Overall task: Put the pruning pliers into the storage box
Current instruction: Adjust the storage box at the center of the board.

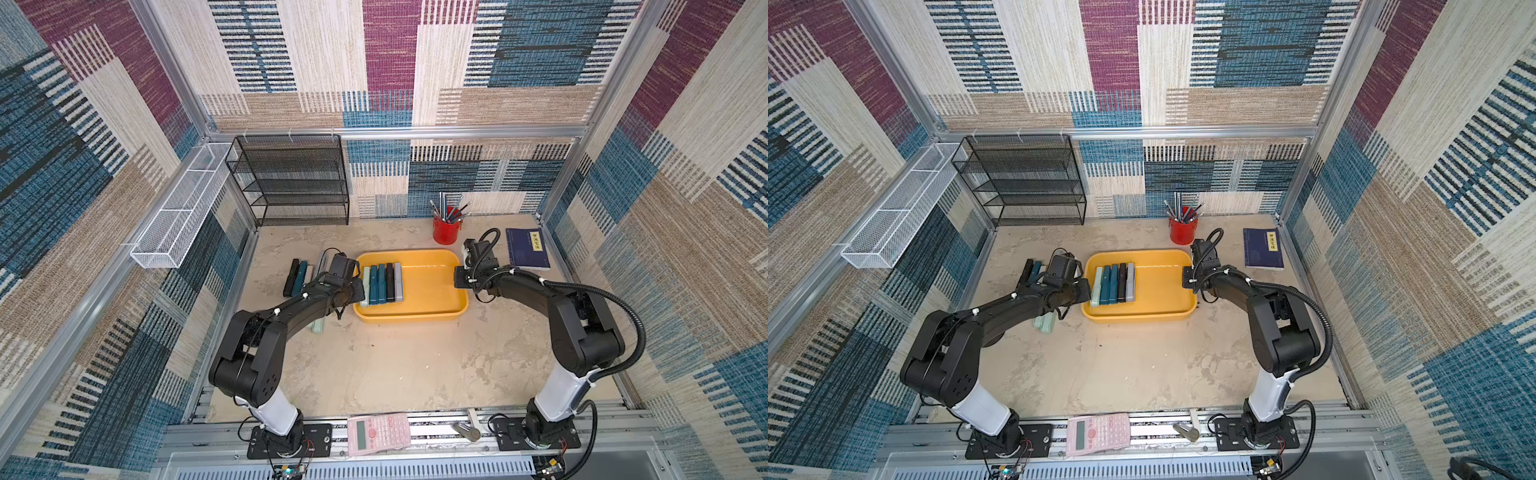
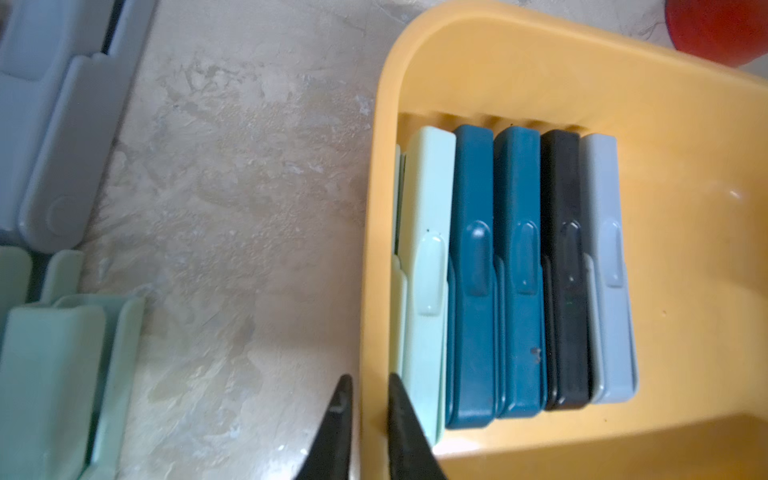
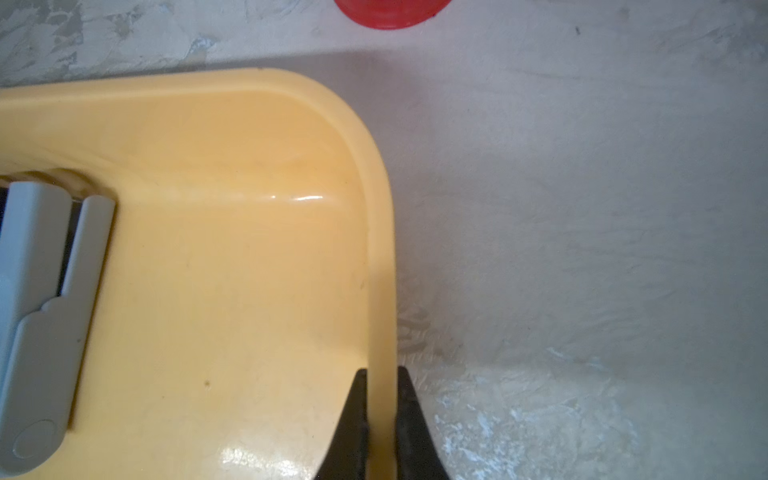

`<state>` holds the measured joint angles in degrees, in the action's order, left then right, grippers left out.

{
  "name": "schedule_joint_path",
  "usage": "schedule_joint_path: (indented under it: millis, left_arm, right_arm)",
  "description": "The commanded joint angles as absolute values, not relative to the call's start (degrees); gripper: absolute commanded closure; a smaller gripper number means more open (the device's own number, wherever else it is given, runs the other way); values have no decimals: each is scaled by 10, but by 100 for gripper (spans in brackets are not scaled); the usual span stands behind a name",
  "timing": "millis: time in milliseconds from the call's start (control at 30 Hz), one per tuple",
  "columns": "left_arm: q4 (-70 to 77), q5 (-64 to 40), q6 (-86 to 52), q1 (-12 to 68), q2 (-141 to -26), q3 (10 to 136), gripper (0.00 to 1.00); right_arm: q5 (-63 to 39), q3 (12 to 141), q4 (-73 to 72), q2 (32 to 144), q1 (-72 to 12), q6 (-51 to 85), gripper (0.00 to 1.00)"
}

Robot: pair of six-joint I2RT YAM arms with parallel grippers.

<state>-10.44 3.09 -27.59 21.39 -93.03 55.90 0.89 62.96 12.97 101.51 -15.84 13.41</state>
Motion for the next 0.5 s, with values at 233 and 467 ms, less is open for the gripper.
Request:
schedule_joint_path:
  millis: [233, 467]
  left_arm:
    - [-211, 141, -251, 210, -779, 466, 53]
    - [-288, 178, -297, 209, -660, 382, 40]
  right_arm:
    - [15, 620, 116, 981, -132, 109, 98]
    - [-20, 609, 90, 974, -130, 116, 98]
